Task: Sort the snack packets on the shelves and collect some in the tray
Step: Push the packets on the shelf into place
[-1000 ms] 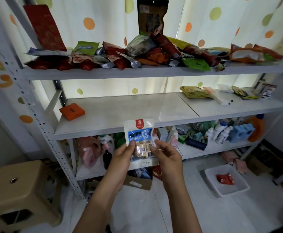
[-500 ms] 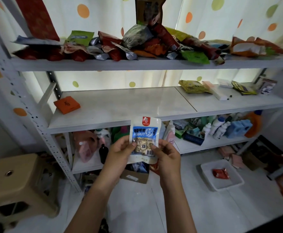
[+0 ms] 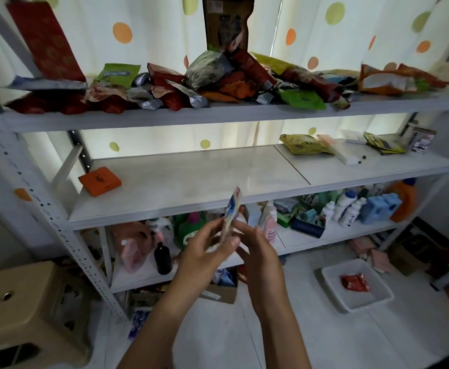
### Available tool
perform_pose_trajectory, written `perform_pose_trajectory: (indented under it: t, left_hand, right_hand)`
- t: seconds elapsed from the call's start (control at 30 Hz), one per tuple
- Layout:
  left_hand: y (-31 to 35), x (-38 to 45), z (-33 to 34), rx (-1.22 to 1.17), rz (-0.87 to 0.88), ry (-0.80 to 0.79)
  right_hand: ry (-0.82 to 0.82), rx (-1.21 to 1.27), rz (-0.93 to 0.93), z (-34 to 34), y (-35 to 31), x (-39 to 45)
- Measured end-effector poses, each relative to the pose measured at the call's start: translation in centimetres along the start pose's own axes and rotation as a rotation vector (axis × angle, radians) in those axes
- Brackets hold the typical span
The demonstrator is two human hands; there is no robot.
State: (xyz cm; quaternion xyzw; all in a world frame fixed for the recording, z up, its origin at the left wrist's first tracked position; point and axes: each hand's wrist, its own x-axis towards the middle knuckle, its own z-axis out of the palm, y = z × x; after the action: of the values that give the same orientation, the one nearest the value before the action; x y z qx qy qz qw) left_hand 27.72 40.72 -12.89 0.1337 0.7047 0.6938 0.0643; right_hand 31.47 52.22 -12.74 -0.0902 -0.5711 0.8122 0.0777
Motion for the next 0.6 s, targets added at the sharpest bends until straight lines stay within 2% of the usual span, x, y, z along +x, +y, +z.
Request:
perform_pose_trajectory:
  t: [0.07,0.13,0.27,0.37,0.47,0.6]
  left_hand:
    - [0.2,0.5,-0.4,0.013,0.0,0.02]
    - [0.8,1.2,-1.0,-0.021,-0.026,0.11]
    - [3.6,3.1,-4.3,0.024,0.068,0.196]
    - [6.6,5.0,-7.5,-0.009,0.116,0.273]
    - [9.8,7.4,-11.1,-0.062,0.203,0.421]
    - [13.9,10.8,-15.2,-0.069,0.281,0.472]
  right_hand:
    - [-0.017,0.024,-0.023,0.3,-0.3,0.7]
    - [-0.009,0.0,-0.063,1.1,-0.8,1.7]
    - [-0.082,-0.057,-0.228,4.3,-2.7,4.7]
    - [-0.133,-0.178,-0.381,7.8,-4.7,7.6]
    - [-0.197,-0.337,-0.512,11.9,-6.8,10.6]
    - [-0.253,-0.541,-0.694,17.1,-9.3,15.0]
